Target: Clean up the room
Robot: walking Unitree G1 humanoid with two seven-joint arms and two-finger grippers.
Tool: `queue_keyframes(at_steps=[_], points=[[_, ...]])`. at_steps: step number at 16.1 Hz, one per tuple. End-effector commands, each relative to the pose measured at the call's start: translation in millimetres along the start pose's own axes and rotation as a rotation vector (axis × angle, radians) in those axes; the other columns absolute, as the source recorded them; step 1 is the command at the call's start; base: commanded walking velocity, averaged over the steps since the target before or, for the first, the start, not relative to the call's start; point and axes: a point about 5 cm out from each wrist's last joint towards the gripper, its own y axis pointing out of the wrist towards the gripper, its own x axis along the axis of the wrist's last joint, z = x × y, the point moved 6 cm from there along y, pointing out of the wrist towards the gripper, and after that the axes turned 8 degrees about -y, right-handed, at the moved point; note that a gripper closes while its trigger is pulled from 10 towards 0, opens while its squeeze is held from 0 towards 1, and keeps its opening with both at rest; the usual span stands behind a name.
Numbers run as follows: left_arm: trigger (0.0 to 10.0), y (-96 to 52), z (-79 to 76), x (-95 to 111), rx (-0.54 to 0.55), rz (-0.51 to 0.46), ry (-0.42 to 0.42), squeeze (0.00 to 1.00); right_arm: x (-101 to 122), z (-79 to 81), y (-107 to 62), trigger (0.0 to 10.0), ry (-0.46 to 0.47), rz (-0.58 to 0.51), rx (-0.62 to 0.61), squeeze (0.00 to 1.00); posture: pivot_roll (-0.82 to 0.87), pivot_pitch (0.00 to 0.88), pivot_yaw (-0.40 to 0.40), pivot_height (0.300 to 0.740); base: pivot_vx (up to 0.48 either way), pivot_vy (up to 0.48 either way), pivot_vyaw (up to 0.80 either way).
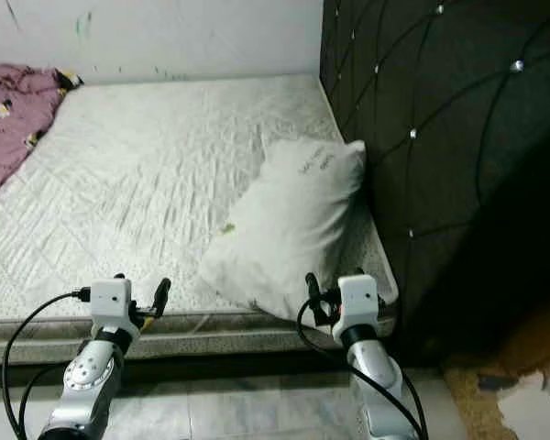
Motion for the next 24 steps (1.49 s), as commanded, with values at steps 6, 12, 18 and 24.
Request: queue_keyframes(at_steps=[6,12,18,24], points=[[10.0,0.3,1.1,2.2,-0.004,-0.007,-0.007,0.0,4.5,0.0,0.1,10.0,-0.009,-0.014,0.001,0.0,-0.07,0.0,0.071,0.74,0.299,0.0,0.36],[10.0,0.7,1.3,-0.5,-0.002,0.008,-0.015,0.0,4.4,-1.0,0.1,10.0,-0.007,-0.013,0.001,0.0,-0.08,0.0,0.069,0.74,0.042,0.0,0.0],[10.0,0.6,-1.2,1.0,-0.018,0.0,-0.01,0.0,5.0,-0.6,-0.5,10.0,-0.012,-0.014,0.003,0.0,-0.08,0.0,0.069,0.74,0.164,0.0,0.53],[10.0,1.0,-1.9,1.1,-0.021,0.001,-0.019,0.0,4.2,-1.9,0.2,10.0,-0.005,-0.009,-0.002,0.0,-0.08,0.0,0.069,0.74,0.341,0.0,0.0]])
